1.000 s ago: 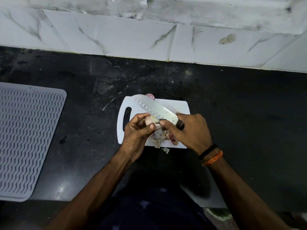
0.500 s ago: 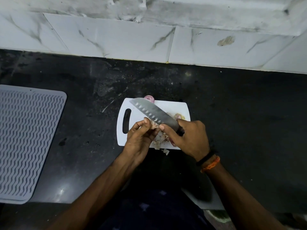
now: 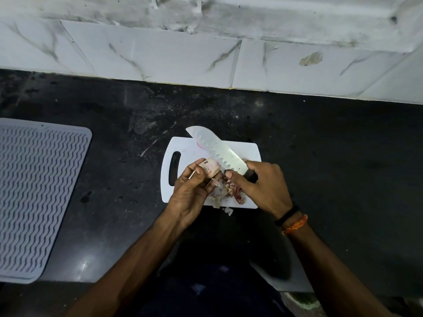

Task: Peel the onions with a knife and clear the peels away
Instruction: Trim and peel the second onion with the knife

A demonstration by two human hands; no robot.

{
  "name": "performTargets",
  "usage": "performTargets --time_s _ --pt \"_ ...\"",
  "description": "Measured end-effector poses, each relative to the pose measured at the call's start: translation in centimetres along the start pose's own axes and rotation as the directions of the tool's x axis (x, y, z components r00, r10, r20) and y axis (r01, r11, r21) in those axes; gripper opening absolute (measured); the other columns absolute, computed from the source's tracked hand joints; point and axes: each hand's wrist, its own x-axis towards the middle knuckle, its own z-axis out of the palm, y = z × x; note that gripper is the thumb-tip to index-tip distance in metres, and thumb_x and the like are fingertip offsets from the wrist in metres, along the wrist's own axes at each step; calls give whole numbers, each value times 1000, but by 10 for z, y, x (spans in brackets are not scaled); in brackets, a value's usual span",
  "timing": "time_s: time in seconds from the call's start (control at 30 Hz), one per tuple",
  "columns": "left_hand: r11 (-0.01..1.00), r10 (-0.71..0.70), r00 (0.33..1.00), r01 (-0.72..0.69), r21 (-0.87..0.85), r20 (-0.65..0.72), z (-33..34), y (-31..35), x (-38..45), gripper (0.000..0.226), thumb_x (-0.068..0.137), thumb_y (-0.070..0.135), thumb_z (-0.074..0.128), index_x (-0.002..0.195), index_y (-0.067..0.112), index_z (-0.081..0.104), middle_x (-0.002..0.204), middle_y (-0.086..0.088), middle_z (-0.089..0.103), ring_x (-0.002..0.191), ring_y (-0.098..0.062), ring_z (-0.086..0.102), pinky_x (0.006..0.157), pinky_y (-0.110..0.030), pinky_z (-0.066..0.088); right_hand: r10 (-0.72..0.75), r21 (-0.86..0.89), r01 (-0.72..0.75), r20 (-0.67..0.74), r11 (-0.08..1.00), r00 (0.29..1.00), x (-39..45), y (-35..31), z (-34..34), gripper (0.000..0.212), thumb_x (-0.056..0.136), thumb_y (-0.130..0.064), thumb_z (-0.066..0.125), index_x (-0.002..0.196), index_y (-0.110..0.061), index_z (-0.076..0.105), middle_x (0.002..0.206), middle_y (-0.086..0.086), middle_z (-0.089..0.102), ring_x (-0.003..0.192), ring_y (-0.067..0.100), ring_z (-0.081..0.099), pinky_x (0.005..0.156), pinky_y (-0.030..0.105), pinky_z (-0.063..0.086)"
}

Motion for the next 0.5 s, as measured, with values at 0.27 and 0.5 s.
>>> performTargets --time_s 0.27,0.5 --pt "999 -32 998 32 14 48 5 -1 -3 56 38 33 104 72 12 64 87 -10 69 91 -26 68 78 -35 59 -125 -60 125 -1 990 992 3 -9 8 40 83 -61 62 70 -23 54 60 -8 56 59 10 54 55 37 47" --pt "981 -57 998 55 186 9 7 3 -8 74 46 41 100 103 7 69 98 -13 74 94 -26 73 85 -39 59 -70 -155 61 -55 986 996 13 -6 16 73 81 -85 43 65 -16 61 56 -7 59 52 9 57 52 37 51"
